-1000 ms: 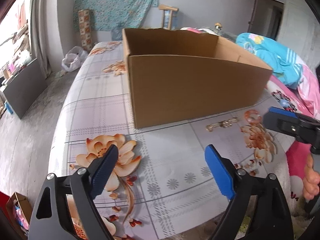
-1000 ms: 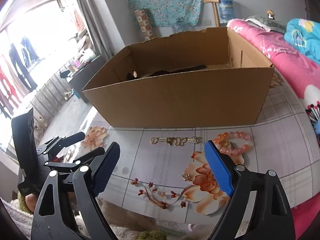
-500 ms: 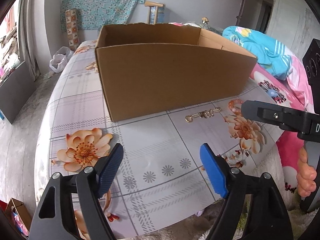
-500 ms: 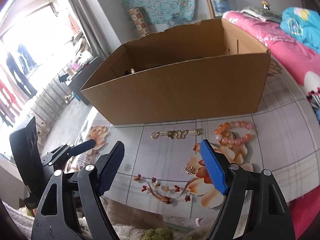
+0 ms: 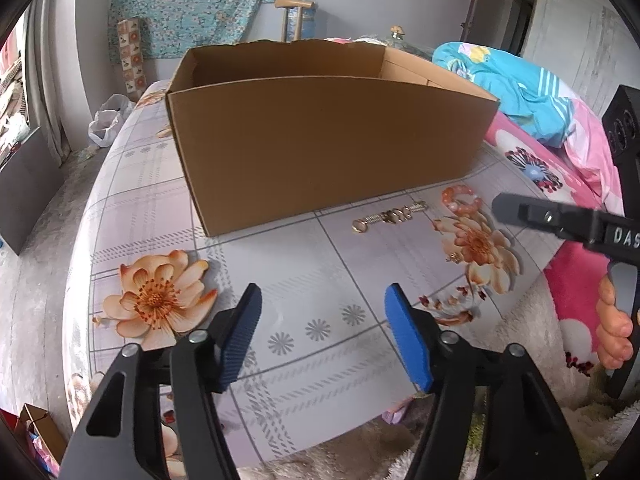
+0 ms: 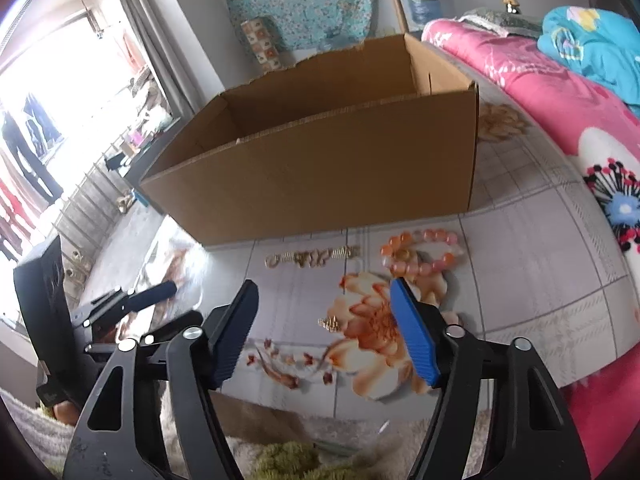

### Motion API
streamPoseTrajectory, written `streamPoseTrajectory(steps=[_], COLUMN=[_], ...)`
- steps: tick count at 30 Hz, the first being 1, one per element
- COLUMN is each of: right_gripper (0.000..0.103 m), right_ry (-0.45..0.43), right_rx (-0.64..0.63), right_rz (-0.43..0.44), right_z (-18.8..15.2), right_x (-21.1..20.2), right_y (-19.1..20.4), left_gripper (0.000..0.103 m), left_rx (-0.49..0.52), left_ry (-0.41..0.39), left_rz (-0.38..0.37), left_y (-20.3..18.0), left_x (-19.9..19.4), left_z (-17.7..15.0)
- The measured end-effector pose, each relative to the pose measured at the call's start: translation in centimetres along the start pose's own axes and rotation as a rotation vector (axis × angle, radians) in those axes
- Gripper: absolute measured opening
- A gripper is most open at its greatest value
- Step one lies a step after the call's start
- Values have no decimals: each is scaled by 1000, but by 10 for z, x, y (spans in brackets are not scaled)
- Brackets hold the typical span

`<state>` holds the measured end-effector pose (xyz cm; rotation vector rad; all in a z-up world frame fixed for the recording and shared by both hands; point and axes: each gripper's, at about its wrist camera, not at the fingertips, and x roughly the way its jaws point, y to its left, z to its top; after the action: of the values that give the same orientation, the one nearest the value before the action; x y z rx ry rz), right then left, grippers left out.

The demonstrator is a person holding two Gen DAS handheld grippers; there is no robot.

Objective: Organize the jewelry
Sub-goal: 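Move the left gripper toward the small gold ring beside the chain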

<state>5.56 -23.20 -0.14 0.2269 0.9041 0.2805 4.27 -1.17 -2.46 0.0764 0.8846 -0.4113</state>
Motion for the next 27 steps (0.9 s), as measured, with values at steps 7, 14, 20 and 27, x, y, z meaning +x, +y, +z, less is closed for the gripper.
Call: streamPoseTrajectory(steps=[7, 14, 20, 27], right_gripper=[47, 34, 26, 17], right_ry=[74, 116, 119, 141], right_rx=[-40, -68, -105, -168], right_rz=[36, 25, -33, -77], right_z=[-18, -22, -15, -9], right_x=[3, 19, 28, 43], right_y=[10, 21, 22, 24], left_gripper=[46, 35, 34, 34], left_rx=[49, 91, 110, 116], left_ry=[15, 31, 43, 61], left_rz=[-68, -76, -77, -84], left_y=[-10, -18, -20, -23], left_x=[1, 15, 26, 36], left_z=[-2, 10, 18, 23])
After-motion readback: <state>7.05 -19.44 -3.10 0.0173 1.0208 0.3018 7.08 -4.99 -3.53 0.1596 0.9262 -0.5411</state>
